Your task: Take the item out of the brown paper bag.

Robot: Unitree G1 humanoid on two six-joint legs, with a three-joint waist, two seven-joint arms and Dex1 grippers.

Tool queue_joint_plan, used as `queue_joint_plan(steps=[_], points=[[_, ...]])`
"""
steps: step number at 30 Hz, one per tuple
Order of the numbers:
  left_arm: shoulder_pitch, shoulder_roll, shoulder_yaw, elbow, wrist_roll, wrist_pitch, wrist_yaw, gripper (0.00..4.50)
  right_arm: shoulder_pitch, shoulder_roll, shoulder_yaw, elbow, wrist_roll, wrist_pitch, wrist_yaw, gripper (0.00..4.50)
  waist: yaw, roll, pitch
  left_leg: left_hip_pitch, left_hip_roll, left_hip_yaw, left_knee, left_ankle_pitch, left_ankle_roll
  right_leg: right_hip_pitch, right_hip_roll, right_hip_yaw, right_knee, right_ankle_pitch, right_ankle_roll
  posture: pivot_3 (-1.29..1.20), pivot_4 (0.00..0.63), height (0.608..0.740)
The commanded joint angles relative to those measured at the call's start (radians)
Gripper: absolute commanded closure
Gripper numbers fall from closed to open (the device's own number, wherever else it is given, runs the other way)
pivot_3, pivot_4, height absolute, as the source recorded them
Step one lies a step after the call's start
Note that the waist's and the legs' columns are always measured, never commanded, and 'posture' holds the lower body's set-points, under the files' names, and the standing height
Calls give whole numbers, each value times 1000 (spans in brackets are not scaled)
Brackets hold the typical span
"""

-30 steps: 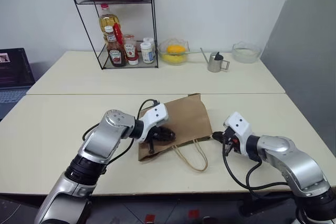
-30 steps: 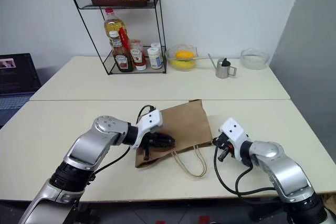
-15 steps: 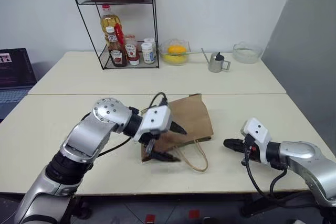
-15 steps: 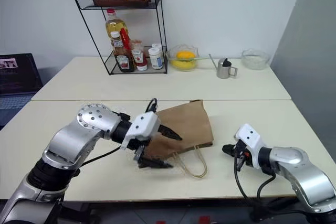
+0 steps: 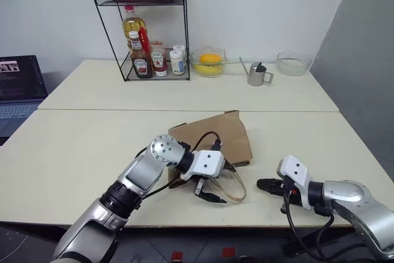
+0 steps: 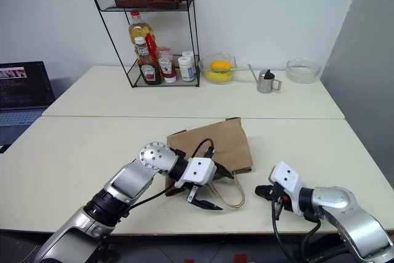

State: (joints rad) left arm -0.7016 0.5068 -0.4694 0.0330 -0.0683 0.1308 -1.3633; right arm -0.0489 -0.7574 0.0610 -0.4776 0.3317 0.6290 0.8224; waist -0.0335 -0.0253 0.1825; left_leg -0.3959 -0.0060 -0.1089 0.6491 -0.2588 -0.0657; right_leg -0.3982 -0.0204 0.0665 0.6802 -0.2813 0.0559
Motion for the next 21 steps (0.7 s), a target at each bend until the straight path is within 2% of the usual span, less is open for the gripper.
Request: queue_joint_plan(steps=[1,10,12,21], points=[[-7,-14,11,-33,-22,29,3,979,8,-4,-18,-36,-3,-22,-11,4500,-1,0,0,0,0,0,0,0,0,0,0,0,0,0,0,0,150,740],[-14,-13,27,4,-4,28,28,3981,17,-16,-5,-48,-15,-46,-12,4500,1,0,0,4,0,-1,0,0,0,5,0,0,0,0,0,0,150,740],[-33,-21,38,30,-1,34,50,4465,18,-21,-1,-51,-21,-60,-5,4500,1,0,0,5,0,-1,0,0,0,6,0,-1,-1,0,0,0,150,740],[-73,-29,87,56,-23,103,103,4465,14,-18,33,-82,-28,-143,47,4500,1,0,0,10,0,-1,-1,0,0,10,0,-1,-1,0,0,0,150,740]])
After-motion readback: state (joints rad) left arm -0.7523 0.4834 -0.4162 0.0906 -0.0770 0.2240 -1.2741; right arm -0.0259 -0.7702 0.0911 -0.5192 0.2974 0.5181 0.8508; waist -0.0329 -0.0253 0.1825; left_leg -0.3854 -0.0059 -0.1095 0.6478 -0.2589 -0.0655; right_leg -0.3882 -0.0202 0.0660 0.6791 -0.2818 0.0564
